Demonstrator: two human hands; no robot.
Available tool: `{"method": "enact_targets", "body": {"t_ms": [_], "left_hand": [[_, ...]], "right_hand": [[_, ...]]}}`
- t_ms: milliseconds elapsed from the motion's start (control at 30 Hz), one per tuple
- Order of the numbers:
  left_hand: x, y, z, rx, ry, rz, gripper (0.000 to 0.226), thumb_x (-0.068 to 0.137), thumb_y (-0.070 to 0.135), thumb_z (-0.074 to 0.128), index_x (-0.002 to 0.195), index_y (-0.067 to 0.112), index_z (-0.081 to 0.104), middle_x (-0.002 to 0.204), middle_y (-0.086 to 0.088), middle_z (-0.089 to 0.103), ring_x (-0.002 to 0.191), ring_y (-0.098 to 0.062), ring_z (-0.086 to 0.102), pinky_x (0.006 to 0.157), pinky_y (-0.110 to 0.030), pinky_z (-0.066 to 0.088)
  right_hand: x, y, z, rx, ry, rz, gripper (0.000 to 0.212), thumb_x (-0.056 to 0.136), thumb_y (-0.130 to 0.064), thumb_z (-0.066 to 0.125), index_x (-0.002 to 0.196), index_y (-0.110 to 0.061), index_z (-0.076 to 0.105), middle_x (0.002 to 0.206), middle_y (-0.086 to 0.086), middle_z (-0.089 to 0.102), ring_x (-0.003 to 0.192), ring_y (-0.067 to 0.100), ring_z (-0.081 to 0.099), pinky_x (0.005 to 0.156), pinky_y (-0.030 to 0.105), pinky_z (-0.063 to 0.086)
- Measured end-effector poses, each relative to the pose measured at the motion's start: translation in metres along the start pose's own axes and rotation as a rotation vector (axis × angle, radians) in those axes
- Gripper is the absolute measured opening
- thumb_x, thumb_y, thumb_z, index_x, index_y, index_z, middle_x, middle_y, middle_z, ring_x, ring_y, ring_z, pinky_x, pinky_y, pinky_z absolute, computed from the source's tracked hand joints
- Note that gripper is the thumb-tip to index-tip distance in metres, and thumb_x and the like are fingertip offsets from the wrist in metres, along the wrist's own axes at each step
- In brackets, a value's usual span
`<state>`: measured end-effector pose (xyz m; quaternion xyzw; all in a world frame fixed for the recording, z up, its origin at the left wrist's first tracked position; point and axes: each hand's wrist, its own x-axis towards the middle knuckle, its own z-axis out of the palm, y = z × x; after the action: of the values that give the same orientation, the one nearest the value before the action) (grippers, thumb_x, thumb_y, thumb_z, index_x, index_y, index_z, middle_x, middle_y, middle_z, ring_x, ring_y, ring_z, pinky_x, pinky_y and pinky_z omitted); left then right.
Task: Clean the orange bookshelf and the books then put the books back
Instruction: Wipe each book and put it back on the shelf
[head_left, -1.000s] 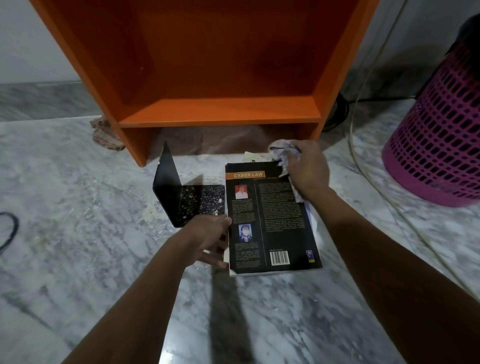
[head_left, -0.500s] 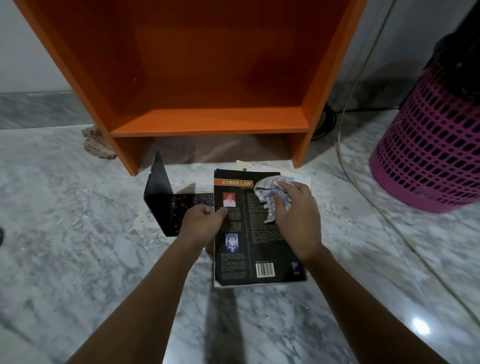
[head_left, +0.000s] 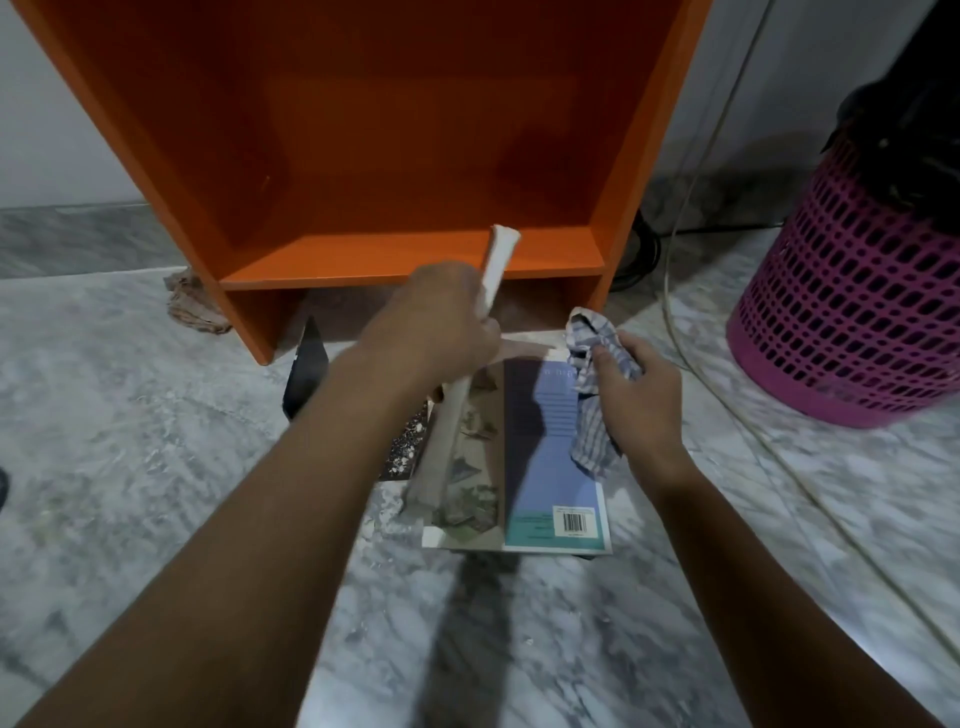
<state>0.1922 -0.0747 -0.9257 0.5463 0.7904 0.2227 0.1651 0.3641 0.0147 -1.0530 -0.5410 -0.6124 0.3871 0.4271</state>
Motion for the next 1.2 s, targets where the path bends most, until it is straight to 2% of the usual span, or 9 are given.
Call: {"method": "enact_targets", "body": {"t_ms": [167,367,467,600,733,800,967,1100,1200], "left_hand": [[-0.018,0.034,0.073,0.087,-0.127,0.061,0.022,0.089,0.017,0.061,0.111,0.011,0.057,0.105,-0.01,0.06,0.097,-0.029,0.062,0.079,-0.036,0.05],[-0.027,0.037,0.138,0.019,-0.193,0.082,0.025,0.092,0.017,0.06,0.116,0.016,0.056,0.112,-0.008,0.064,0.102,-0.029,0.062,0.084,-0.039,0.052],[-0.026,0.023,0.156,-0.031,-0.3,0.029,0.02,0.09,0.019,0.063,0.109,0.017,0.059,0.105,-0.005,0.065,0.095,-0.023,0.063,0.081,-0.034,0.054],[-0.017,0.002,0.148,-0.399,-0.28,-0.098,0.007,0.095,0.02,0.057,0.089,0.016,0.057,0.09,-0.004,0.064,0.074,-0.014,0.062,0.056,-0.017,0.049],[-0.011,-0.052,0.124,-0.048,0.08,-0.235,0.026,0.094,0.03,0.053,0.117,0.02,0.062,0.118,-0.01,0.06,0.114,-0.03,0.051,0.095,-0.037,0.041],[-0.015,-0.089,0.11,0.053,0.032,-0.362,0.035,0.095,0.033,0.051,0.124,0.015,0.061,0.129,-0.014,0.057,0.121,-0.033,0.048,0.101,-0.039,0.036],[-0.04,-0.123,0.086,-0.074,-0.284,-0.347,0.028,0.096,0.018,0.055,0.074,0.006,0.068,0.078,-0.009,0.067,0.071,-0.018,0.059,0.059,-0.022,0.042],[-0.048,-0.136,0.09,-0.336,-0.336,-0.432,0.022,0.093,0.018,0.061,0.075,0.006,0.065,0.071,-0.01,0.065,0.07,-0.026,0.062,0.072,-0.043,0.055],[-0.055,-0.136,0.095,-0.613,-0.358,-0.558,0.025,0.098,0.017,0.057,0.074,0.01,0.058,0.061,-0.005,0.052,0.054,-0.017,0.052,0.058,-0.034,0.051]], "right_hand": [[0.006,-0.008,-0.021,0.11,0.04,-0.007,0.017,0.098,-0.023,0.057,0.112,-0.025,0.066,0.095,-0.02,0.067,0.084,-0.014,0.062,0.069,0.004,0.047],[0.01,0.018,-0.039,0.033,0.072,0.062,0.038,0.096,-0.033,0.06,0.13,-0.018,0.061,0.128,-0.004,0.064,0.119,0.009,0.057,0.105,0.036,0.046],[0.007,0.025,-0.045,-0.019,0.081,0.1,0.047,0.095,-0.034,0.061,0.137,-0.015,0.054,0.14,0.001,0.055,0.128,0.012,0.049,0.105,0.029,0.039],[-0.003,0.029,-0.049,-0.094,0.05,-0.008,0.043,0.095,-0.03,0.062,0.135,-0.014,0.055,0.135,0.002,0.056,0.119,0.005,0.048,0.097,0.02,0.04],[-0.03,0.024,-0.04,-0.201,-0.051,-0.234,0.033,0.094,-0.019,0.062,0.127,-0.013,0.06,0.125,0.001,0.058,0.114,0.006,0.052,0.094,0.009,0.043],[-0.05,0.019,-0.026,-0.23,-0.185,-0.295,0.034,0.094,-0.018,0.061,0.128,-0.02,0.06,0.129,-0.006,0.052,0.113,0.001,0.049,0.094,0.01,0.044],[-0.082,0.008,0.024,-0.433,-0.498,-0.626,0.033,0.094,-0.031,0.057,0.127,-0.033,0.06,0.136,-0.007,0.052,0.122,0.013,0.045,0.096,0.028,0.042],[-0.067,-0.003,0.061,-0.533,-0.603,-0.689,0.034,0.097,-0.028,0.055,0.131,-0.03,0.058,0.138,-0.005,0.052,0.12,0.02,0.046,0.093,0.035,0.047],[-0.031,-0.006,0.076,-0.633,-0.57,-0.653,0.037,0.097,-0.023,0.058,0.133,-0.026,0.057,0.142,0.0,0.051,0.123,0.023,0.047,0.102,0.039,0.044]]}}
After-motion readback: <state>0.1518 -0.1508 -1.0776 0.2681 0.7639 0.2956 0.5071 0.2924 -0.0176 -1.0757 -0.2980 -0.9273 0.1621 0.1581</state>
